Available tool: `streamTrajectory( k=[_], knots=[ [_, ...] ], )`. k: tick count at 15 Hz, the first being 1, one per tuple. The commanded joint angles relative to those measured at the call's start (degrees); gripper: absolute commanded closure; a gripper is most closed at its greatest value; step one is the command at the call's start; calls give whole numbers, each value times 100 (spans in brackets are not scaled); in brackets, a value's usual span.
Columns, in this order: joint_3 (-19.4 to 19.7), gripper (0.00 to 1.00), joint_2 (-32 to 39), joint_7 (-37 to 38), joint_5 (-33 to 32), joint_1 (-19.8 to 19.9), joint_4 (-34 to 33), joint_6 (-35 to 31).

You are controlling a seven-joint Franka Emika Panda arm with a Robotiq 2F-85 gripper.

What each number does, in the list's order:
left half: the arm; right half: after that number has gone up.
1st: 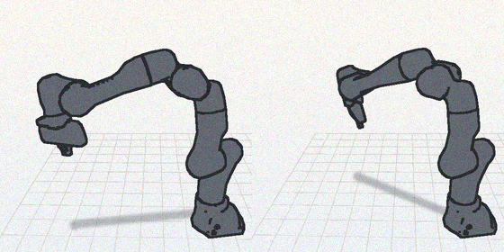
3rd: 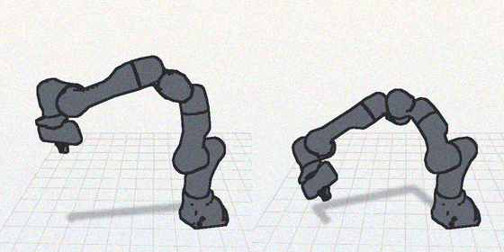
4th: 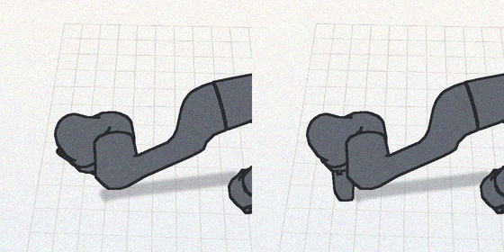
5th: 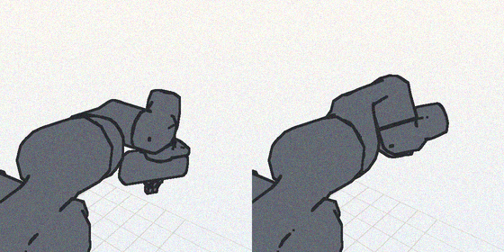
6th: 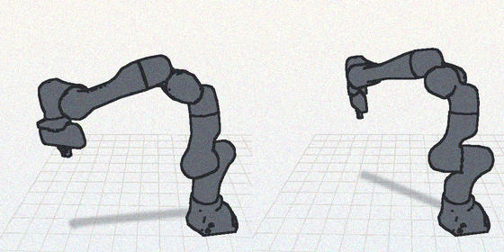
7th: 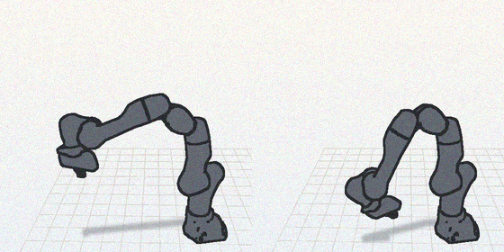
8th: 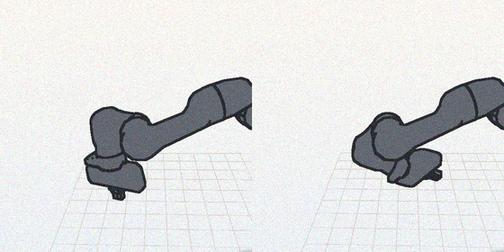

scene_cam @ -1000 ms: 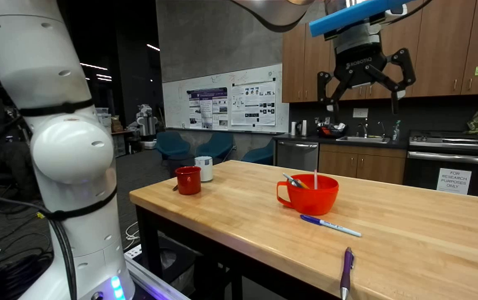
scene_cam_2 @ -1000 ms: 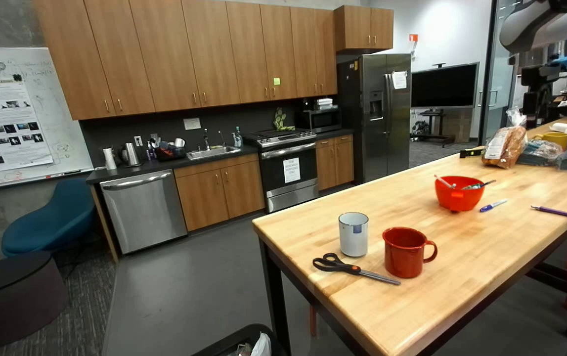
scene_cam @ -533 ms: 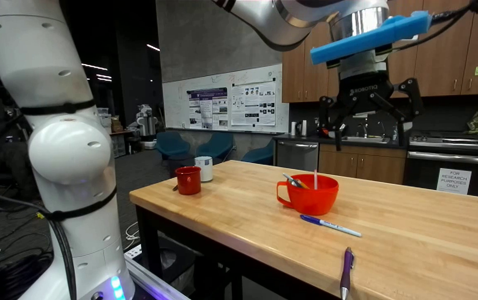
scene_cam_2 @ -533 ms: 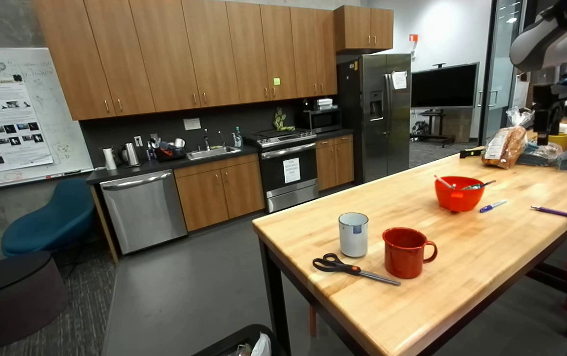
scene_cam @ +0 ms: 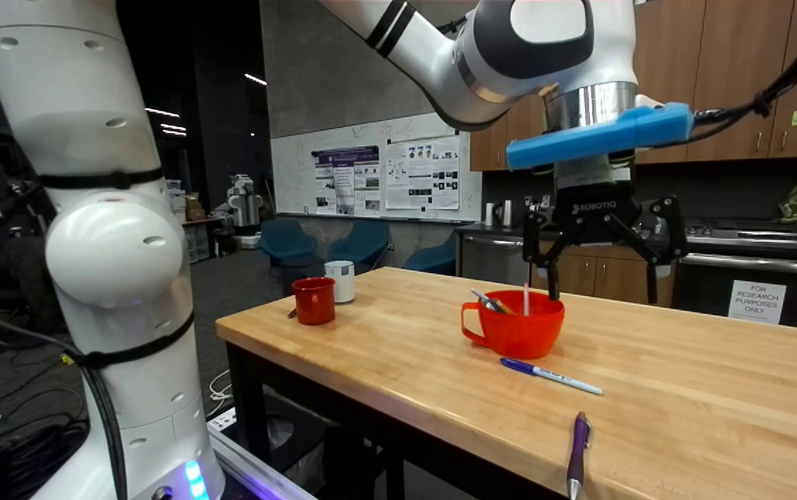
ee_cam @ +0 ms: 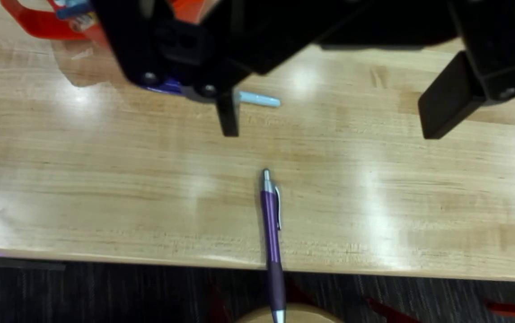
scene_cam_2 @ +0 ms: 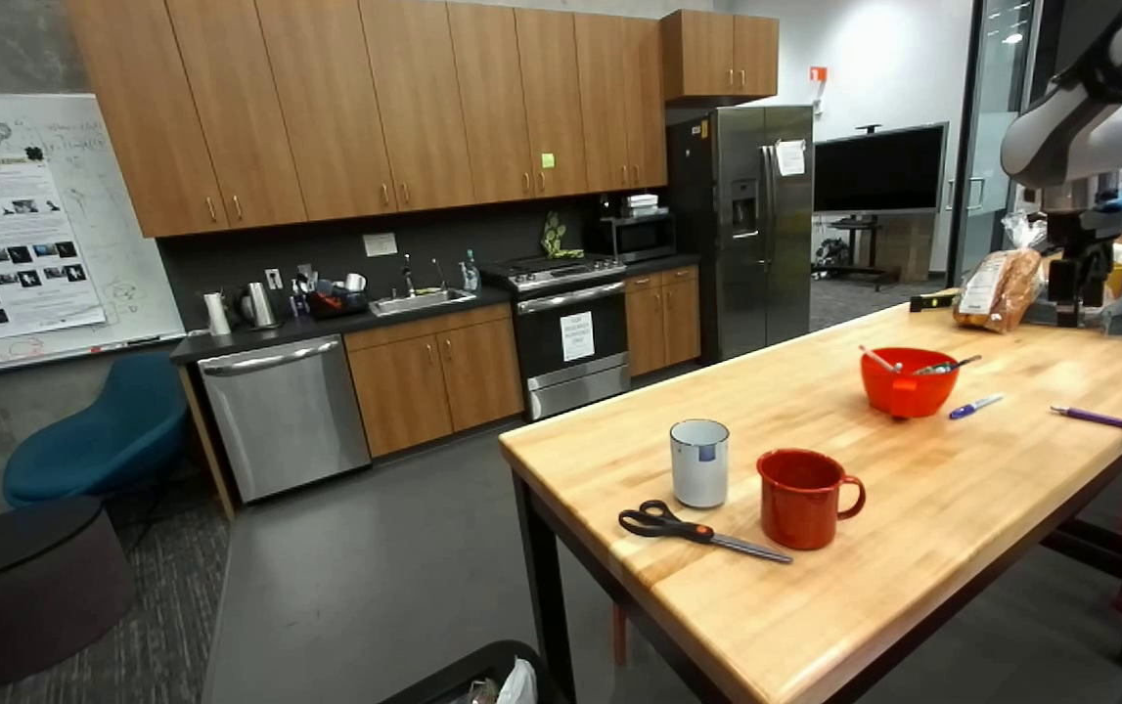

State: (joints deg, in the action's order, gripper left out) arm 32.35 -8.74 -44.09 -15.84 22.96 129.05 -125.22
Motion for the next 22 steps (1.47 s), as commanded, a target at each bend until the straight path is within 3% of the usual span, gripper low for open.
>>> streamTrajectory(
  k=[1, 8, 22],
  knots=[
    [-3, 0, 57, 33, -43, 185, 189, -180],
    [32, 0, 81, -1, -215, 383, 599, -339],
    [18, 0, 931, 1, -42, 470, 786, -1450]
  ],
)
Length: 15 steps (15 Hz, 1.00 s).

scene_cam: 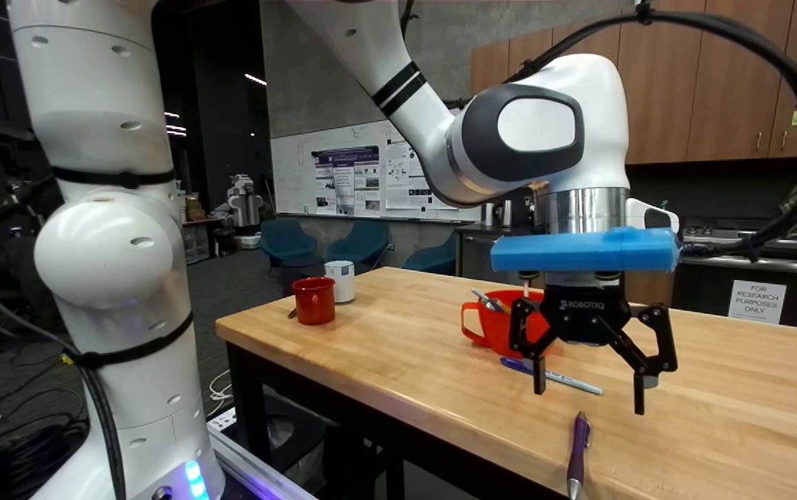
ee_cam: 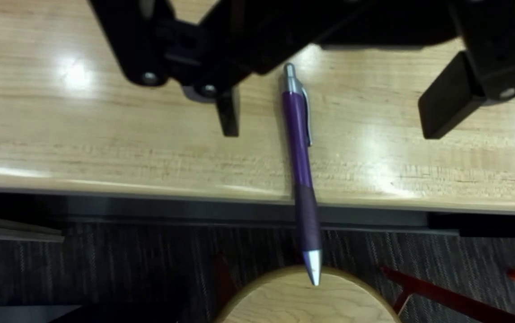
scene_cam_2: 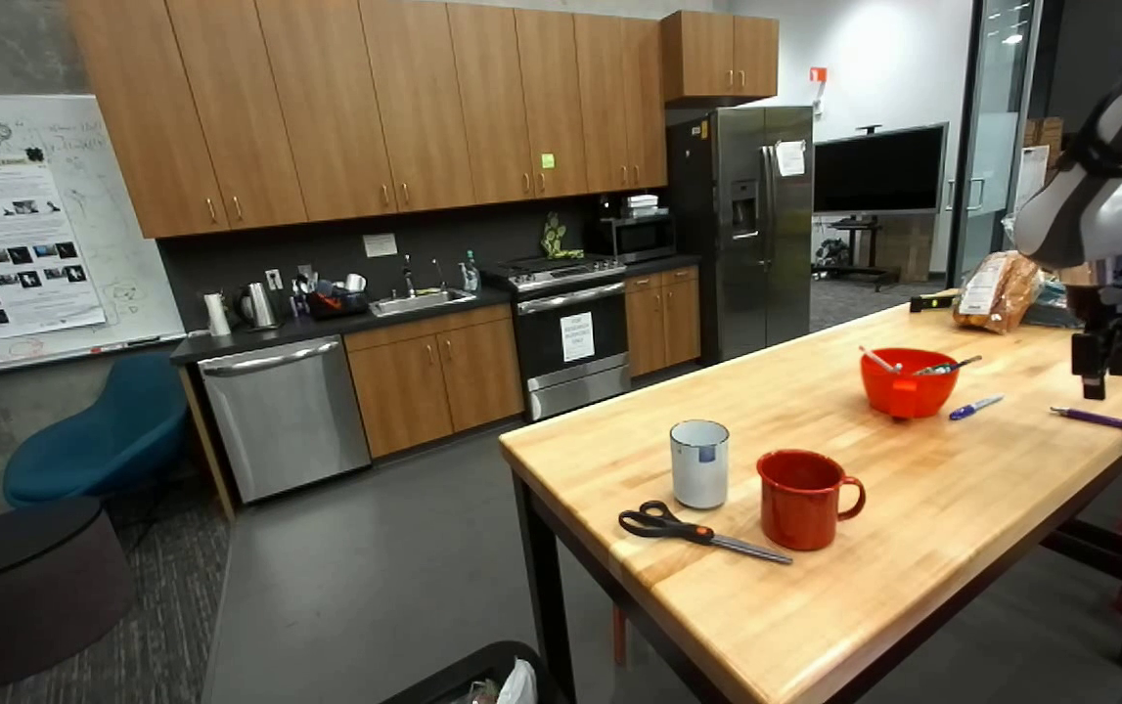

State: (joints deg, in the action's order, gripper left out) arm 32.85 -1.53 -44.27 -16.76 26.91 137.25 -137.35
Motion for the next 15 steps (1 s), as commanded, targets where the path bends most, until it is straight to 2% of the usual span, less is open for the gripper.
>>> streamTrajectory(
  k=[1, 10, 11, 13, 15],
  knots=[
    [-43, 0, 281, 36, 55, 79, -49, -289],
    [-146, 0, 714, 221, -31, 91, -60, -544],
    [-162, 25, 727, 236, -26, 91, -67, -544],
    [-193, 32, 720, 236, -12, 99, -95, -513],
    [-215, 48, 683, 245, -6, 106, -136, -473]
  ],
)
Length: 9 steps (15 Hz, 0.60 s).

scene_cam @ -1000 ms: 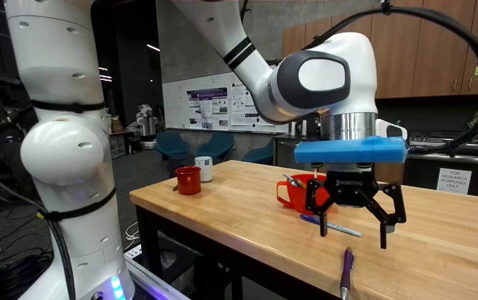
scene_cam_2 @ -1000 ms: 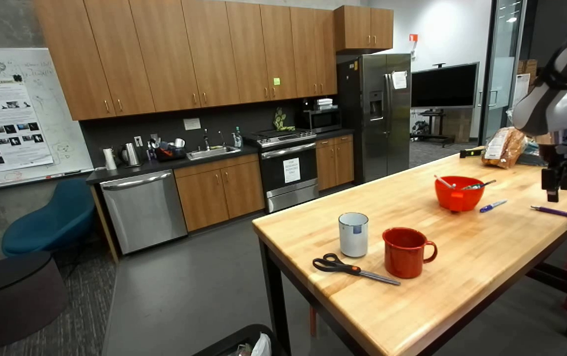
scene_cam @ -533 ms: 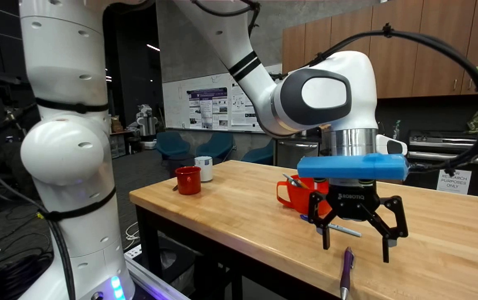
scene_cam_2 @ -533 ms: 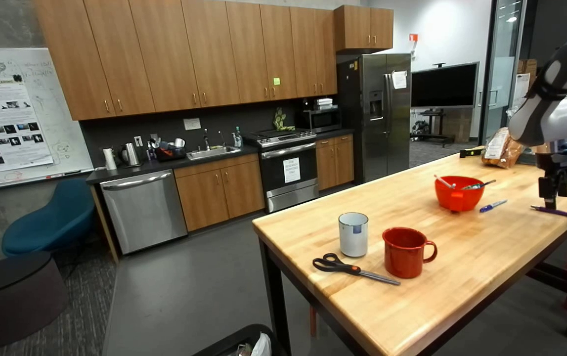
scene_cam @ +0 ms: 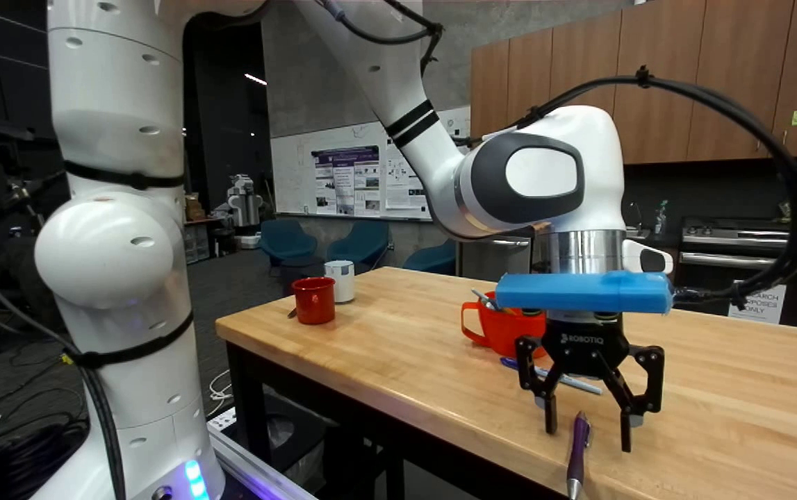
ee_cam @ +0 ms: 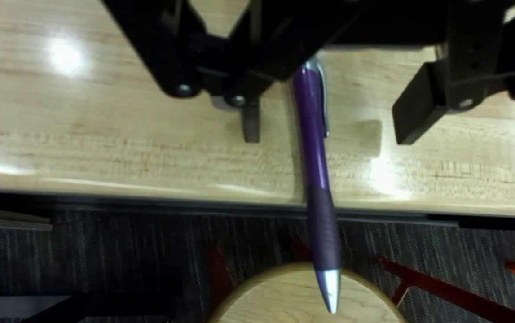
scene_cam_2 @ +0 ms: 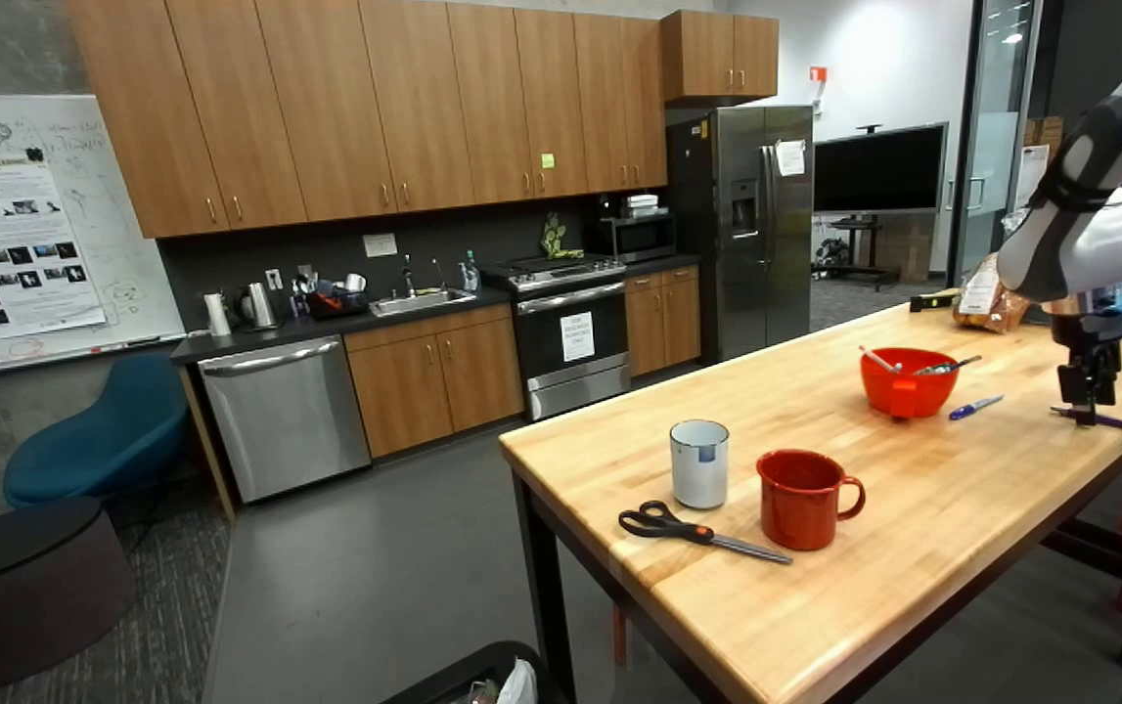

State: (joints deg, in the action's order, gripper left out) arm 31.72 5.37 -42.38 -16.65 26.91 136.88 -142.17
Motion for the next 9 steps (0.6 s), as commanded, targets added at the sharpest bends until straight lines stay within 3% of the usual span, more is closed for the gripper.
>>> streamTrajectory(
  k=[1, 6, 7, 9],
  knots=[
    [-107, 56, -37, 49, -18, 107, -134, 37],
    [-126, 94, -125, -1, -58, 97, -338, 204],
    [-131, 99, -135, -15, -75, 96, -364, 226],
    [-145, 100, -146, -57, -87, 97, -398, 314]
  ],
)
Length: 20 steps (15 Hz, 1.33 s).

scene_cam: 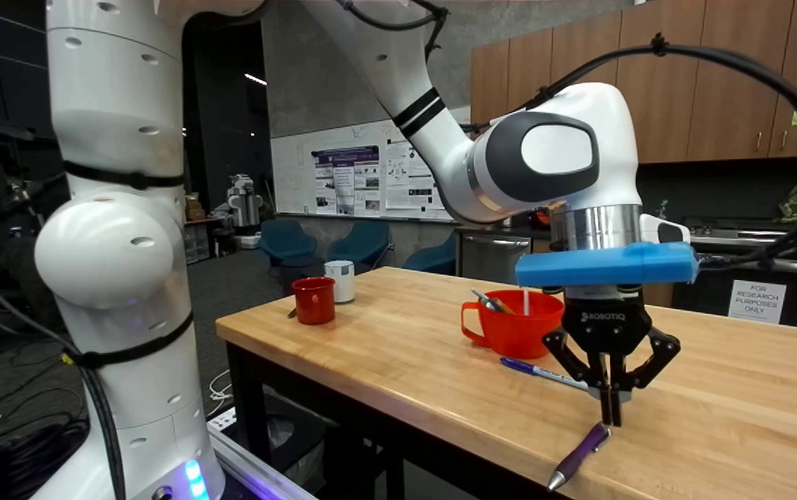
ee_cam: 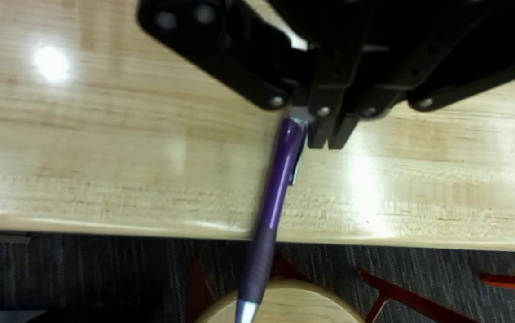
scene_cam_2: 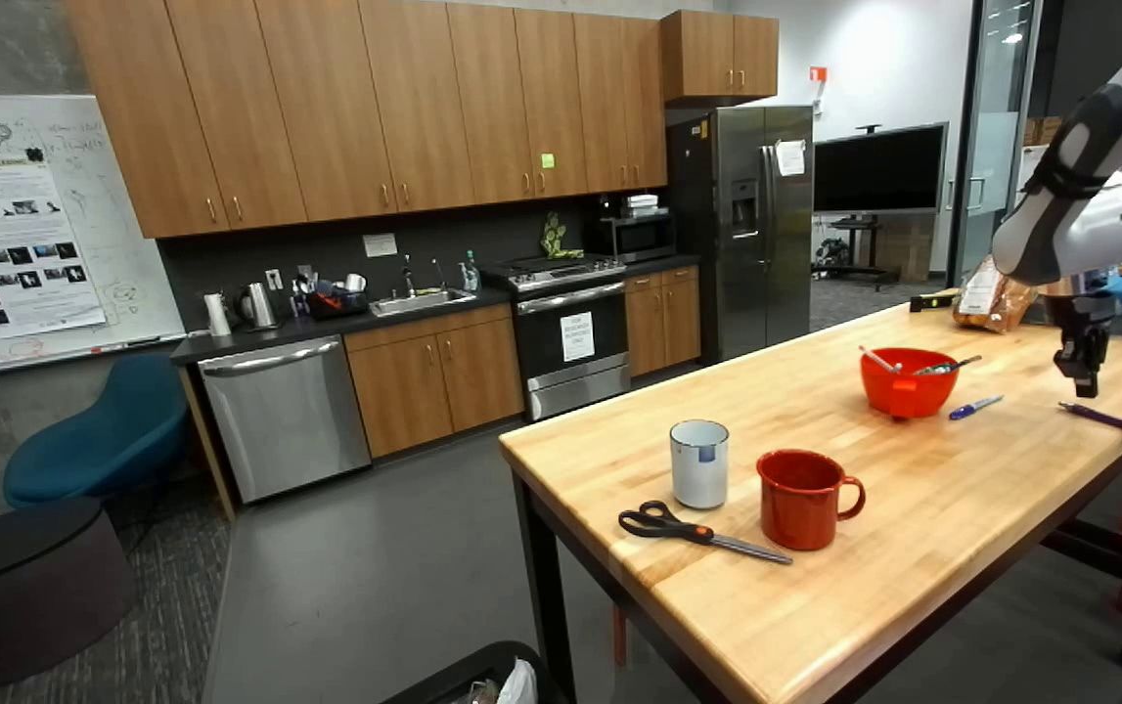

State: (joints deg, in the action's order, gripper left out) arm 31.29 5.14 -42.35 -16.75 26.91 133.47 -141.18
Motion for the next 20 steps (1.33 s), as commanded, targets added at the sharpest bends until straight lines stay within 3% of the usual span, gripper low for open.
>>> streamTrajectory(
  k=[1, 2, 6, 14, 20],
  knots=[
    [-102, 87, -134, -47, -97, 98, -56, 260],
    [-102, 74, -148, -39, -105, 99, -51, 304],
    [-93, 52, -209, -14, 62, 129, -93, 652],
    [-82, 1, 230, -15, 1228, 349, -897, 1733],
    [-130, 0, 483, 85, 1132, 415, -847, 1521]
  ],
)
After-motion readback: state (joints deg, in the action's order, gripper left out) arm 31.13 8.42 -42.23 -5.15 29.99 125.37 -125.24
